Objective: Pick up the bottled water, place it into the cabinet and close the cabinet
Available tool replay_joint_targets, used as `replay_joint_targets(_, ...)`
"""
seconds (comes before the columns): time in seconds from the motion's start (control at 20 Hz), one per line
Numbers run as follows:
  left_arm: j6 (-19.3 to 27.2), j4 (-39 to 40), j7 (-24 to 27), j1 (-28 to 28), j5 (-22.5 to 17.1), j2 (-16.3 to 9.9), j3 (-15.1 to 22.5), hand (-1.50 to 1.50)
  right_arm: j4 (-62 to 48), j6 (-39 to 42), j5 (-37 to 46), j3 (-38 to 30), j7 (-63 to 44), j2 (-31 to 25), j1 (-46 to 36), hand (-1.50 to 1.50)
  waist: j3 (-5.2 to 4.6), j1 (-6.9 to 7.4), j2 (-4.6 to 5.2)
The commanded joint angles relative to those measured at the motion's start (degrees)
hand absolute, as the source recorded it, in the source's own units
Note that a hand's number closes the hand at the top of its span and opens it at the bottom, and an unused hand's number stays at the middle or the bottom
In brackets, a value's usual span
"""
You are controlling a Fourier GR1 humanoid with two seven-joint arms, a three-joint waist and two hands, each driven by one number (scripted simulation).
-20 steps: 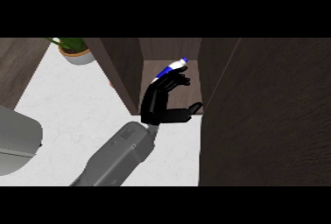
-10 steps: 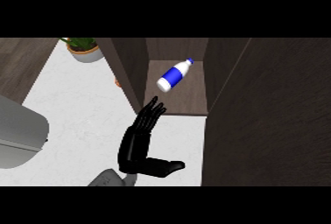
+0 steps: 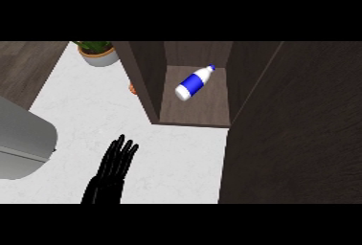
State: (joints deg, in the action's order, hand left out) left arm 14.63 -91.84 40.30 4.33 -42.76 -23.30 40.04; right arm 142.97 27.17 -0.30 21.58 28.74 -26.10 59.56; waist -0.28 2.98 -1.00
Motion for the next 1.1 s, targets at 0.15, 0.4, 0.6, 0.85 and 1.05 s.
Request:
replay_joint_targets(0.15,-5.58,-6.56,4.34,8.54,-1.73,-9.71,-4.11,-1.50,12.84,2.21,11.19,3.46,-6.68,-6.04,-5.58,1.50,-0.18,-0.63,0.05)
replay_joint_targets(0.4,-11.43,-8.96,8.59,15.73,-3.42,-16.85,-7.72,-1.50,12.48,-1.01,9.85,10.95,-13.22,-3.10,-10.46,1.50,-0.36,0.92,0.54)
replay_joint_targets(0.6,-17.22,-9.29,11.96,20.50,-5.37,-21.20,-10.57,-1.50,10.10,-2.53,9.23,16.80,-20.23,-1.86,-13.63,1.50,-0.36,1.44,0.93)
replay_joint_targets(0.85,-21.81,-8.22,13.34,21.26,-5.20,-24.68,-12.38,-1.50,7.43,-2.16,5.89,17.24,-26.15,-2.24,-22.39,1.50,-0.41,3.35,1.94)
replay_joint_targets(1.05,-23.67,-8.78,12.73,22.45,-6.39,-26.62,-13.14,-1.50,3.70,-0.87,6.56,18.74,-26.51,-1.57,-31.38,1.50,-0.55,5.14,1.92)
